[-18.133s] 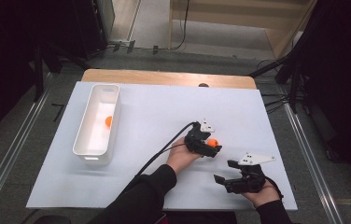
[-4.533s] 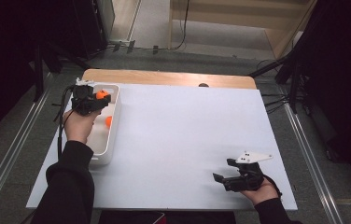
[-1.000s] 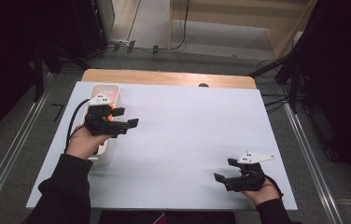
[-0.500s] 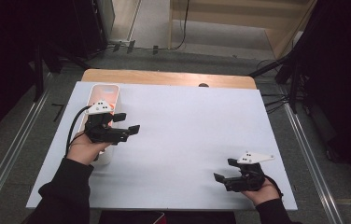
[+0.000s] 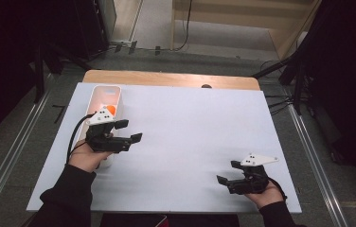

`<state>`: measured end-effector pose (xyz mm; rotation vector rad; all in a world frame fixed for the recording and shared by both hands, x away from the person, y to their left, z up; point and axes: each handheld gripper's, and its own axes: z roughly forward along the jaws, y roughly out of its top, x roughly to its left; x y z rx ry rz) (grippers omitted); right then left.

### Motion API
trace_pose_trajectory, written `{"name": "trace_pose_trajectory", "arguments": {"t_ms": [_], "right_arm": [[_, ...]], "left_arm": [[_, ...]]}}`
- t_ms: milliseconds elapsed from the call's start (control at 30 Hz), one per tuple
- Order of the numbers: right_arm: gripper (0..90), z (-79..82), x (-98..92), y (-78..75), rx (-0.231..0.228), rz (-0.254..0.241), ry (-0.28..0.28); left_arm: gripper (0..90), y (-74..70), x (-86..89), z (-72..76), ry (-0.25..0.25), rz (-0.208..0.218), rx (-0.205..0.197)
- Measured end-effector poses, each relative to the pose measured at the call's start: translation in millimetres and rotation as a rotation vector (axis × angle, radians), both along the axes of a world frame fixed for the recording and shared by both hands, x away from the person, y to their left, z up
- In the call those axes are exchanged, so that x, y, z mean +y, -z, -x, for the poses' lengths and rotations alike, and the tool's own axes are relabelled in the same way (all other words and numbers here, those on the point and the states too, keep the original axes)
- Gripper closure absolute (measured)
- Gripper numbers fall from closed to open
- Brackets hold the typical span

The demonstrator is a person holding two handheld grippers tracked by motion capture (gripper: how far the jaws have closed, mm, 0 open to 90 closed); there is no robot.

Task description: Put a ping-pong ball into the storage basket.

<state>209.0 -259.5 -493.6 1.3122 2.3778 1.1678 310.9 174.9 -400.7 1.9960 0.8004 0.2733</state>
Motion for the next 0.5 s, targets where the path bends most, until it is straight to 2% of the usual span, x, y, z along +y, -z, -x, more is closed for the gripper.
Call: {"name": "trace_pose_trajectory", "arguments": {"t_ms": [100, 267, 500], "right_arm": [[14.9, -0.1, -0.2, 0.0, -0.001, 0.000, 0.000], [14.9, 0.0, 0.0, 0.0, 0.000, 0.000, 0.000], [14.9, 0.0, 1.2, 0.0, 0.006, -0.010, -0.003]], "left_arm": [[26.0, 2.2, -0.4, 2.5, 0.004, -0.002, -0.015], [26.0, 6.1, 0.4, 5.3, 0.015, -0.008, -0.009], [26.1, 10.1, 2.8, 11.1, 0.026, 0.008, -0.014]]}}
